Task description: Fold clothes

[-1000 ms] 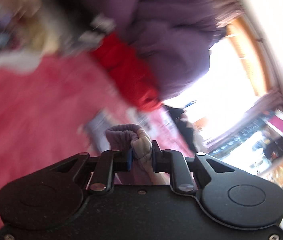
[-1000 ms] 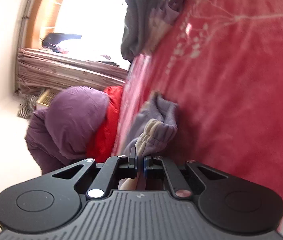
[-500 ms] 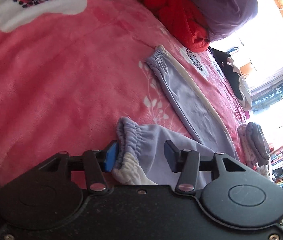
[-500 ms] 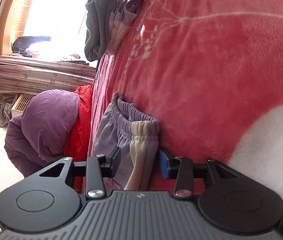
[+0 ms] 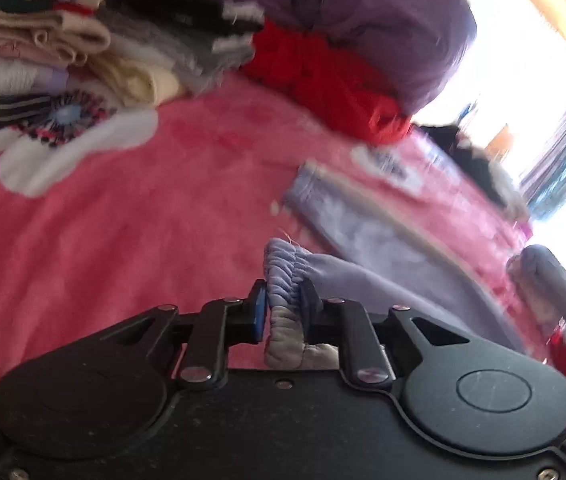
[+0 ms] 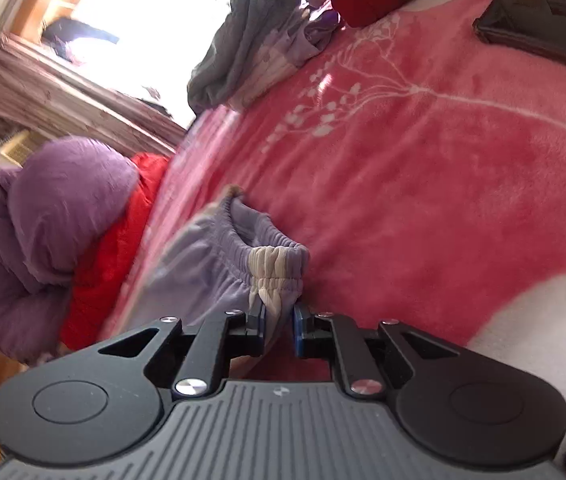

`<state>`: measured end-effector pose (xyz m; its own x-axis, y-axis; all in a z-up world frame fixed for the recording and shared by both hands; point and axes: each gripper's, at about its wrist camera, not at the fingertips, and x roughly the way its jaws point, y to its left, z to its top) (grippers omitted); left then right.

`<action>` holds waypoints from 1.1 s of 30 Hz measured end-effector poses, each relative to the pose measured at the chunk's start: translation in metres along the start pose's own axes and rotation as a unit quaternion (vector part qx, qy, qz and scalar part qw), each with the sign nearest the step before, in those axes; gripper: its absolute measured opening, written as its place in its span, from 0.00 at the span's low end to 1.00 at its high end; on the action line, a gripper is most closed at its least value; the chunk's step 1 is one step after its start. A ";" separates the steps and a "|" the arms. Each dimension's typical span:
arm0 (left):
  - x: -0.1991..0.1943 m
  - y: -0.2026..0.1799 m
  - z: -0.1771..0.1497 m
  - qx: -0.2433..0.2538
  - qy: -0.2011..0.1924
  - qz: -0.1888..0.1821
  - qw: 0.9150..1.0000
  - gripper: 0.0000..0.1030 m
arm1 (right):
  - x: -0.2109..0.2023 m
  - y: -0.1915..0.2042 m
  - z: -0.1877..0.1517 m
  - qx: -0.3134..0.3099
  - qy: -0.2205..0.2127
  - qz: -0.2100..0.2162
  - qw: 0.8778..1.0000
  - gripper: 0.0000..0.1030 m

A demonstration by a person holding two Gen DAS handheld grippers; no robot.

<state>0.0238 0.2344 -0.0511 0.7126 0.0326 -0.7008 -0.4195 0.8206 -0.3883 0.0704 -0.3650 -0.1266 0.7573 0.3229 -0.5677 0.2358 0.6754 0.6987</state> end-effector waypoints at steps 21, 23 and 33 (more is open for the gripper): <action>0.024 -0.122 -0.112 0.364 0.079 -0.160 0.914 0.43 | -0.004 0.121 -0.073 -0.462 0.017 0.011 0.886 0.53; 0.024 -0.127 -0.119 0.388 0.078 -0.162 0.904 0.43 | -0.002 0.124 -0.070 -0.469 0.001 0.002 0.883 0.54; 0.023 -0.136 -0.146 0.480 0.089 -0.163 0.857 0.00 | 0.017 0.121 -0.079 -0.542 0.119 -0.015 0.832 0.11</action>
<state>0.0145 0.0400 -0.1019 0.5715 -0.3051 -0.7617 0.5026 0.8640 0.0310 0.0637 -0.2255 -0.0861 0.5879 0.3305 -0.7383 -0.5332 0.8447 -0.0465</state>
